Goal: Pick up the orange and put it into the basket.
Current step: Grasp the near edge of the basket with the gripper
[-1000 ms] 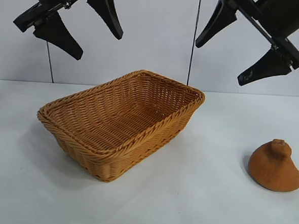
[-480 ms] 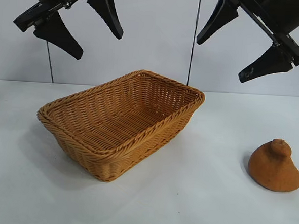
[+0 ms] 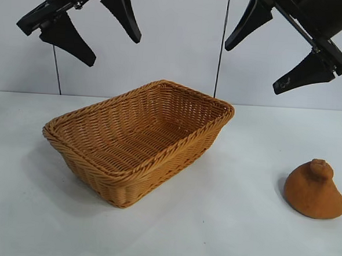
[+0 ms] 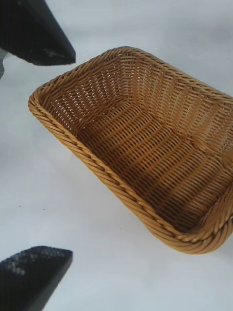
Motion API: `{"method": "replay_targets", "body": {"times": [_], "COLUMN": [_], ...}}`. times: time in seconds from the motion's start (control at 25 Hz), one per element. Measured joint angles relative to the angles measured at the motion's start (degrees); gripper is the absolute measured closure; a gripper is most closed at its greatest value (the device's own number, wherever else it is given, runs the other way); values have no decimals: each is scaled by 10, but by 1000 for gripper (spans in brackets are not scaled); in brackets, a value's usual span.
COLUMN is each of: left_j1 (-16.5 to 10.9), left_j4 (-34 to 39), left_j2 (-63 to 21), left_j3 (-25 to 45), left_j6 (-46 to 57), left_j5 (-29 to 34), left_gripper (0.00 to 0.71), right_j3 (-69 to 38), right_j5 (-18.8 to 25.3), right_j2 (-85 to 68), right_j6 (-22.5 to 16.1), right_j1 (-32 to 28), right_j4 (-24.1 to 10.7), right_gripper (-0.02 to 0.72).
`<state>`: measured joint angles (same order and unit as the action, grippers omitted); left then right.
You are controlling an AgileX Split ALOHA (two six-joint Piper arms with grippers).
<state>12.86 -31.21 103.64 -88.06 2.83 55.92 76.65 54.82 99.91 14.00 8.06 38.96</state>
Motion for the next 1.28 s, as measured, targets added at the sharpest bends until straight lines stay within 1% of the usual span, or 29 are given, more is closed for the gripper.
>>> {"method": "replay_targets", "body": {"times": [0.12, 0.2, 0.24, 0.32, 0.4, 0.48, 0.6, 0.68, 0.84, 0.92, 1.0, 1.28], "left_j1": [-45, -65, -69, -69, -59, -48, -21, 8, 60, 67, 67, 67], "left_j4": [7, 23, 32, 51, 76, 113, 168, 195, 234, 246, 251, 252], "left_j2": [-20, -36, -44, -61, -82, -101, -120, -121, -120, -115, -102, -10], "left_j3": [0, 0, 0, 6, 30, 67, 129, 162, 191, 194, 194, 194], "left_j6": [3, 16, 30, 69, 128, 216, 335, 401, 513, 552, 569, 574], "left_j5": [33, 49, 57, 61, 53, 31, -4, -27, -99, -120, -126, -134], "left_gripper": [171, 171, 171, 171, 171, 171, 171, 171, 171, 171, 171, 171], "right_j3": [0, 0, 0, 0, 0, 0, 0, 0, 0, 0, 0, 0], "right_j5": [0, 0, 0, 0, 0, 0, 0, 2, 10, 11, 11, 11], "right_j2": [0, 0, 0, 0, 0, 0, 0, 0, 0, 0, 0, 0], "right_j6": [0, 0, 0, 0, 0, 0, 0, 0, 0, 0, 1, 1], "right_j1": [0, 0, 0, 0, 0, 0, 0, 0, 0, 0, 0, 0], "right_j4": [0, -2, -3, -3, -3, -3, -4, -4, -4, -4, -4, -4], "right_gripper": [10, 10, 10, 10, 10, 10, 10, 10, 10, 10, 10, 10]}}
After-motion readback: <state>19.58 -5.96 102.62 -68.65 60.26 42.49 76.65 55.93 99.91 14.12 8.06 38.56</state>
